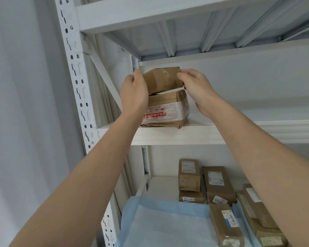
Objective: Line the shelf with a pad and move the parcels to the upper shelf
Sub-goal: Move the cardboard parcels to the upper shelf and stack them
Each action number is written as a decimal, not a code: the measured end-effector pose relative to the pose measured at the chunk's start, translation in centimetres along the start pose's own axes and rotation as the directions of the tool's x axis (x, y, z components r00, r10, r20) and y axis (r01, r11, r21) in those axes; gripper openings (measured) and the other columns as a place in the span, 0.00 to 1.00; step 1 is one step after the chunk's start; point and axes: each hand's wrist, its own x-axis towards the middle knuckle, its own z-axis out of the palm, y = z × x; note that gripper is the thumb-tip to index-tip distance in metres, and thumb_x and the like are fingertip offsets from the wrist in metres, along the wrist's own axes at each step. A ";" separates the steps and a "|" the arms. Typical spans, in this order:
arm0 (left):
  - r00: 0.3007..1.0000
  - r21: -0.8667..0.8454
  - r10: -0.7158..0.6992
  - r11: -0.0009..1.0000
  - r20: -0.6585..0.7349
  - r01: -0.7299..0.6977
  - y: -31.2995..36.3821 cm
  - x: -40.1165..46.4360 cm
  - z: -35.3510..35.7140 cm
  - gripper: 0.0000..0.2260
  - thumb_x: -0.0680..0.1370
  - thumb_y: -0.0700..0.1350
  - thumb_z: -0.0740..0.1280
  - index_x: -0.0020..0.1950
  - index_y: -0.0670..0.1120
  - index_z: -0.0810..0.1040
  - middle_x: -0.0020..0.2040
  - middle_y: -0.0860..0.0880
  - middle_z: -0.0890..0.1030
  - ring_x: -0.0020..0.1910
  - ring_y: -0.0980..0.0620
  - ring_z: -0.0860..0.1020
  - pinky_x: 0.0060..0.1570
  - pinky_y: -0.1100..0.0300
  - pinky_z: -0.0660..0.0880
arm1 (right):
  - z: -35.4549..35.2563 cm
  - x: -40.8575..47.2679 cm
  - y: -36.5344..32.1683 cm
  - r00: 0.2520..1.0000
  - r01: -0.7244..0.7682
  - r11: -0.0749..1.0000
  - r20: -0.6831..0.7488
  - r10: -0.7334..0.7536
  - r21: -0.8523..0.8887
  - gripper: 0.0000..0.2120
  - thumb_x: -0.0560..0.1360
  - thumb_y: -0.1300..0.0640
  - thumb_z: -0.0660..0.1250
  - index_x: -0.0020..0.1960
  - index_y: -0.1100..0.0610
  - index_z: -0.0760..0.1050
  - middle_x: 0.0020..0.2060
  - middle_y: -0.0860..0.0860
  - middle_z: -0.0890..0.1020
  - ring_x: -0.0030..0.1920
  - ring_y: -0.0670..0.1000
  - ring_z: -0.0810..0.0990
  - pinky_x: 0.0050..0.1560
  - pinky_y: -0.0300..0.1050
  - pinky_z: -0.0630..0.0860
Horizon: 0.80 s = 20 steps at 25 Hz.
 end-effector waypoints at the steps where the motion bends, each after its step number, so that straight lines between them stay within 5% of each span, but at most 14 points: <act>1: 1.000 -0.006 -0.003 1.000 0.027 0.004 0.1 0.2 0.0 0.13 0.81 0.53 0.53 0.47 0.50 0.74 0.46 0.52 0.77 0.46 0.53 0.74 0.47 0.56 0.70 | 0.2 -0.2 -0.3 0.997 0.073 0.997 -0.023 -0.073 -0.013 0.14 0.79 0.52 0.61 0.63 0.50 0.74 0.50 0.42 0.79 0.50 0.38 0.76 0.45 0.31 0.71; 6: 0.994 -0.002 0.073 0.997 0.083 -0.073 0.4 0.7 -0.1 0.19 0.82 0.58 0.55 0.65 0.48 0.71 0.55 0.52 0.76 0.52 0.55 0.75 0.41 0.64 0.68 | 1.0 -1.3 -1.6 0.960 0.258 0.957 -0.080 -0.270 -0.132 0.11 0.78 0.53 0.64 0.60 0.48 0.74 0.43 0.42 0.76 0.43 0.39 0.76 0.33 0.26 0.68; 11: 0.992 0.023 0.018 1.000 0.129 -0.021 -1.3 0.9 -0.8 0.16 0.81 0.57 0.59 0.63 0.49 0.69 0.55 0.50 0.76 0.51 0.53 0.76 0.46 0.59 0.73 | 1.1 -2.1 -0.6 0.960 0.248 0.945 -0.081 -0.270 -0.213 0.05 0.76 0.56 0.65 0.52 0.51 0.76 0.42 0.43 0.78 0.43 0.43 0.78 0.42 0.36 0.73; 15: 0.995 -0.031 -0.025 0.999 0.092 0.028 -1.7 0.4 -1.6 0.15 0.81 0.57 0.57 0.61 0.48 0.69 0.54 0.51 0.76 0.51 0.52 0.76 0.48 0.57 0.72 | 1.0 -3.2 1.0 0.972 0.071 0.981 -0.209 -0.109 -0.182 0.11 0.77 0.48 0.61 0.57 0.50 0.70 0.55 0.52 0.75 0.51 0.50 0.77 0.49 0.44 0.73; 17: 0.998 -0.006 -0.055 0.998 0.028 0.055 -2.4 0.3 -2.3 0.15 0.81 0.56 0.54 0.57 0.48 0.70 0.55 0.49 0.76 0.56 0.48 0.76 0.57 0.52 0.73 | 1.3 -4.2 1.7 0.976 -0.005 0.980 -0.213 -0.038 -0.198 0.16 0.77 0.43 0.58 0.60 0.51 0.67 0.58 0.53 0.74 0.54 0.53 0.76 0.53 0.49 0.73; 20: 0.997 0.017 -0.071 0.997 0.014 0.070 -3.2 0.0 -3.5 0.18 0.81 0.58 0.51 0.47 0.47 0.74 0.55 0.45 0.80 0.56 0.43 0.78 0.63 0.44 0.73 | 2.0 -4.8 1.8 0.985 0.038 0.965 -0.153 -0.080 -0.260 0.19 0.78 0.42 0.57 0.64 0.52 0.67 0.57 0.51 0.76 0.55 0.52 0.76 0.54 0.52 0.76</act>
